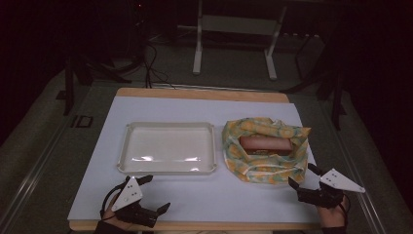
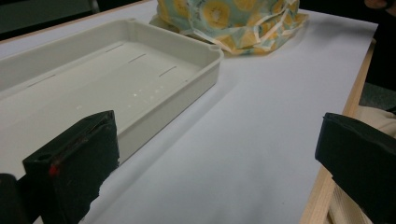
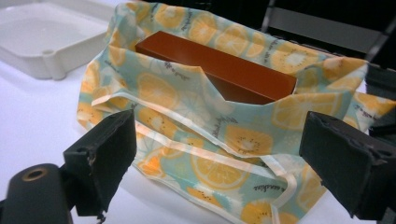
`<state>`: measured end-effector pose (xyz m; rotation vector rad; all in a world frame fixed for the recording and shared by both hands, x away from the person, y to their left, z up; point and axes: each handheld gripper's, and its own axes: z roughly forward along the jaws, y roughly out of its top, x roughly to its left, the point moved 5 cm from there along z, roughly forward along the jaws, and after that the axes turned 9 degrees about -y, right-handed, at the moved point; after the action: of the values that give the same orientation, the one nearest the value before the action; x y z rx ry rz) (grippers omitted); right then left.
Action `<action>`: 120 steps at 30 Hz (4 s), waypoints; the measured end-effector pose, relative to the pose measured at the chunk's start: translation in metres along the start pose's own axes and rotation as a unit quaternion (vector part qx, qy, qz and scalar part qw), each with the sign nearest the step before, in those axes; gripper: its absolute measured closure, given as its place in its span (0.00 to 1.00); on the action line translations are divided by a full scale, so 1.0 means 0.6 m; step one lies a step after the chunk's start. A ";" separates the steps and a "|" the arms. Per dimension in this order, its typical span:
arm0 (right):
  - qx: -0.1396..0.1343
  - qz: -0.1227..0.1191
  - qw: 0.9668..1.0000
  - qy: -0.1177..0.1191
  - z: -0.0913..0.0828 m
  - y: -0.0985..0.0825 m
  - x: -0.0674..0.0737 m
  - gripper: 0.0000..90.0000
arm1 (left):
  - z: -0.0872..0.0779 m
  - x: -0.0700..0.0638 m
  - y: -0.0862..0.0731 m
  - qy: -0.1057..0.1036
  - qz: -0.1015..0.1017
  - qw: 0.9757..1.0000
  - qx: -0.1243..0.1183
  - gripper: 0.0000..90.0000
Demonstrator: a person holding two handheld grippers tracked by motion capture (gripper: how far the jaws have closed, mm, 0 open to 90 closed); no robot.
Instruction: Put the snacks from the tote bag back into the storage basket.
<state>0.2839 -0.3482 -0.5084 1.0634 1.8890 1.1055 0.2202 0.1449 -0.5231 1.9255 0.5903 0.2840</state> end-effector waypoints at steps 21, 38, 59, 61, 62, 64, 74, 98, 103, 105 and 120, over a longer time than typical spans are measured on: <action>0.116 -0.049 0.983 0.130 0.005 -0.004 -0.015 0.15 | -0.006 -0.007 -0.001 -0.012 0.000 1.000 0.000 0.00; 0.161 -0.122 0.958 0.202 0.022 0.010 0.024 0.15 | -0.002 -0.011 -0.002 -0.033 0.005 0.999 0.006 0.00; 0.113 -0.178 0.939 0.271 0.020 0.079 0.080 0.17 | 0.005 -0.014 -0.005 -0.048 0.005 0.999 0.019 0.00; 0.108 -0.184 0.938 0.273 0.020 0.086 0.084 0.17 | 0.005 -0.014 -0.005 -0.048 0.004 0.999 0.018 0.00; 0.108 -0.184 0.938 0.273 0.020 0.086 0.084 0.17 | 0.005 -0.014 -0.005 -0.048 0.004 0.999 0.018 0.00; 0.099 -0.187 0.937 0.277 0.019 0.094 0.088 0.17 | 0.005 -0.014 -0.005 -0.048 0.006 0.999 0.019 0.00; 0.069 -0.210 0.934 0.279 0.025 0.139 0.099 0.17 | 0.005 -0.015 -0.004 -0.045 0.009 0.999 0.015 0.00; 0.023 -0.234 0.943 0.234 0.065 0.250 0.049 0.21 | 0.007 -0.016 -0.005 -0.047 0.010 0.999 0.023 0.00; 0.036 -0.231 0.944 0.231 0.085 0.260 0.032 0.22 | 0.007 -0.016 -0.006 -0.047 0.009 0.999 0.023 0.00; 0.038 -0.237 0.943 0.230 0.089 0.260 0.029 0.23 | 0.007 -0.016 -0.006 -0.048 0.009 0.999 0.024 0.00; 0.092 -0.281 0.930 0.219 0.142 0.236 -0.012 0.27 | 0.009 -0.017 -0.007 -0.051 0.009 0.998 0.026 0.00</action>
<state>0.4024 -0.2833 -0.4132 0.3137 2.4769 0.8793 0.2130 0.1369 -0.5281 1.9824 0.5175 0.1811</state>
